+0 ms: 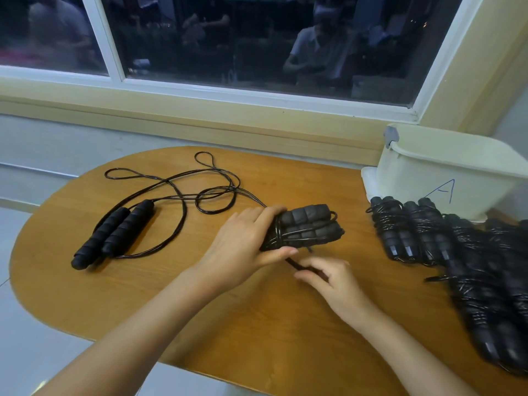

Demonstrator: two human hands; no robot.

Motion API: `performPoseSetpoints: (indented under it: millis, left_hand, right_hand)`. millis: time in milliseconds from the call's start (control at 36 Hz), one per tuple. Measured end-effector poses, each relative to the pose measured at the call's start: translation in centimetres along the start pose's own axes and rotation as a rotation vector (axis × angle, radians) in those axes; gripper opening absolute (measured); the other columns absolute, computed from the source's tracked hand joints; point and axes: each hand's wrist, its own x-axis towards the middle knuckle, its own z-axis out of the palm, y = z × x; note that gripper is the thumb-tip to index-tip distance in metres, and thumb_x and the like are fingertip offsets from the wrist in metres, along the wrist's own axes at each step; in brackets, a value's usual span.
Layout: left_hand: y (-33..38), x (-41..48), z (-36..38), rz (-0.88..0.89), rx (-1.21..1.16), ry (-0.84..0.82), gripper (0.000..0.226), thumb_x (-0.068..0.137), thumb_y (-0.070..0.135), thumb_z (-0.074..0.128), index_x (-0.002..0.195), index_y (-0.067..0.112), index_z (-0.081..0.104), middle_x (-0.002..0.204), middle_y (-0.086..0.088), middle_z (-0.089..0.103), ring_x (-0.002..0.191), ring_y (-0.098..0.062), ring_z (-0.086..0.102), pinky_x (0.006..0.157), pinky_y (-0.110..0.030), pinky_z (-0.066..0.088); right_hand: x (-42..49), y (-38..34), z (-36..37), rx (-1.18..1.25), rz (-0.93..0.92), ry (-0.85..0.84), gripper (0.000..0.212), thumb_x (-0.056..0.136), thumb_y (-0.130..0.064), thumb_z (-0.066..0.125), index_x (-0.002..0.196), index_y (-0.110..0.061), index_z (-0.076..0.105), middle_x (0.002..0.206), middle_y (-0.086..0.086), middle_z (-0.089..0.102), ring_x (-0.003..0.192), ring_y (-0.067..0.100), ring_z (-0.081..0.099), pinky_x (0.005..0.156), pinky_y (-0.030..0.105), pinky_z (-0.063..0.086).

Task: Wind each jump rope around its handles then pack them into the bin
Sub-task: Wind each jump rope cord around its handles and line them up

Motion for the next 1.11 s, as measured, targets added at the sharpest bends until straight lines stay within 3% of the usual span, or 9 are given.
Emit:
performPoseSetpoints:
  millis: [111, 278, 444, 556, 639, 722, 833, 972, 1111]
  left_hand:
    - [-0.4, 0.0, -0.8, 0.095, 0.134, 0.094, 0.077, 0.088, 0.07, 0.041, 0.14, 0.013, 0.047, 0.108, 0.0, 0.062, 0.097, -0.017, 0.053, 0.084, -0.032, 0.042]
    - [-0.7, 0.0, -0.6, 0.289, 0.326, 0.111, 0.074, 0.093, 0.067, 0.041, 0.136, 0.008, 0.05, 0.113, -0.005, 0.064, 0.096, -0.021, 0.059, 0.083, -0.035, 0.046]
    - [-1.1, -0.4, -0.8, 0.358, 0.41, 0.123, 0.068, 0.093, 0.064, 0.042, 0.132, 0.008, 0.047, 0.118, -0.008, 0.065, 0.095, -0.023, 0.06, 0.077, -0.037, 0.05]
    - [-1.4, -0.6, -1.4, 0.346, 0.373, 0.142, 0.07, 0.093, 0.065, 0.044, 0.135, 0.009, 0.047, 0.113, -0.005, 0.064, 0.097, -0.021, 0.059, 0.08, -0.037, 0.049]
    - [-1.2, -0.7, -1.9, 0.359, 0.331, 0.136, 0.072, 0.092, 0.065, 0.045, 0.138, 0.009, 0.042, 0.111, -0.004, 0.064, 0.096, -0.018, 0.055, 0.081, -0.035, 0.046]
    - [-0.2, -0.7, -1.7, 0.408, 0.301, 0.096, 0.076, 0.091, 0.064, 0.047, 0.139, 0.006, 0.039, 0.111, -0.004, 0.064, 0.095, -0.014, 0.05, 0.081, -0.031, 0.044]
    - [1.5, -0.7, 0.1, 0.401, 0.444, 0.076, 0.086, 0.083, 0.062, 0.061, 0.136, -0.003, 0.047, 0.105, -0.007, 0.067, 0.09, -0.019, 0.059, 0.076, -0.032, 0.051]
    - [1.6, -0.1, 1.6, 0.009, 0.572, -0.004, 0.099, 0.066, 0.063, 0.073, 0.133, -0.007, 0.05, 0.089, -0.009, 0.071, 0.078, -0.024, 0.065, 0.064, -0.035, 0.051]
    - [0.4, 1.1, 1.8, -0.195, 0.636, -0.022, 0.09, 0.059, 0.063, 0.079, 0.119, -0.003, 0.064, 0.086, -0.011, 0.072, 0.079, -0.028, 0.067, 0.062, -0.035, 0.05]
  right_hand:
    - [-0.2, 1.7, -2.3, -0.405, -0.049, -0.152, 0.044, 0.097, -0.054, 0.038, 0.104, -0.022, 0.068, 0.101, -0.018, 0.057, 0.097, -0.005, 0.053, 0.084, 0.014, 0.042]
    - [0.7, 2.4, -5.0, -0.417, -0.132, -0.171, 0.038, 0.093, -0.05, 0.04, 0.12, -0.034, 0.062, 0.118, -0.041, 0.044, 0.113, -0.033, 0.034, 0.105, -0.002, 0.015]
    - [1.9, 4.9, -7.5, -0.626, -0.159, -0.15, 0.039, 0.092, -0.054, 0.042, 0.101, -0.03, 0.071, 0.104, -0.032, 0.054, 0.107, -0.008, 0.046, 0.11, 0.031, 0.029]
    - [2.8, 5.2, -8.9, -0.517, -0.035, -0.169, 0.036, 0.09, -0.072, 0.038, 0.082, -0.05, 0.065, 0.089, -0.033, 0.063, 0.109, -0.001, 0.053, 0.117, 0.031, 0.02]
    - [4.2, 4.2, -9.3, -0.331, 0.072, -0.147, 0.034, 0.094, -0.043, 0.057, 0.059, -0.042, 0.06, 0.07, -0.017, 0.063, 0.082, 0.004, 0.056, 0.088, 0.036, 0.042]
    - [6.9, 2.4, -9.4, -0.262, 0.116, -0.173, 0.034, 0.091, -0.042, 0.058, 0.058, -0.036, 0.061, 0.053, -0.008, 0.051, 0.055, 0.01, 0.046, 0.063, 0.027, 0.038]
    - [11.2, -0.3, -8.5, -0.319, 0.142, -0.182, 0.033, 0.093, -0.044, 0.059, 0.066, -0.026, 0.065, 0.049, -0.011, 0.05, 0.052, 0.009, 0.045, 0.063, 0.031, 0.041]
    - [11.8, -6.0, -7.0, -0.248, 0.069, -0.085, 0.031, 0.095, -0.041, 0.059, 0.067, -0.028, 0.065, 0.052, -0.01, 0.049, 0.055, 0.01, 0.046, 0.062, 0.028, 0.039]
    - [7.6, -8.2, -3.8, -0.41, -0.072, -0.012, 0.027, 0.094, -0.041, 0.061, 0.071, -0.03, 0.07, 0.054, -0.014, 0.054, 0.054, 0.004, 0.049, 0.057, 0.023, 0.035]
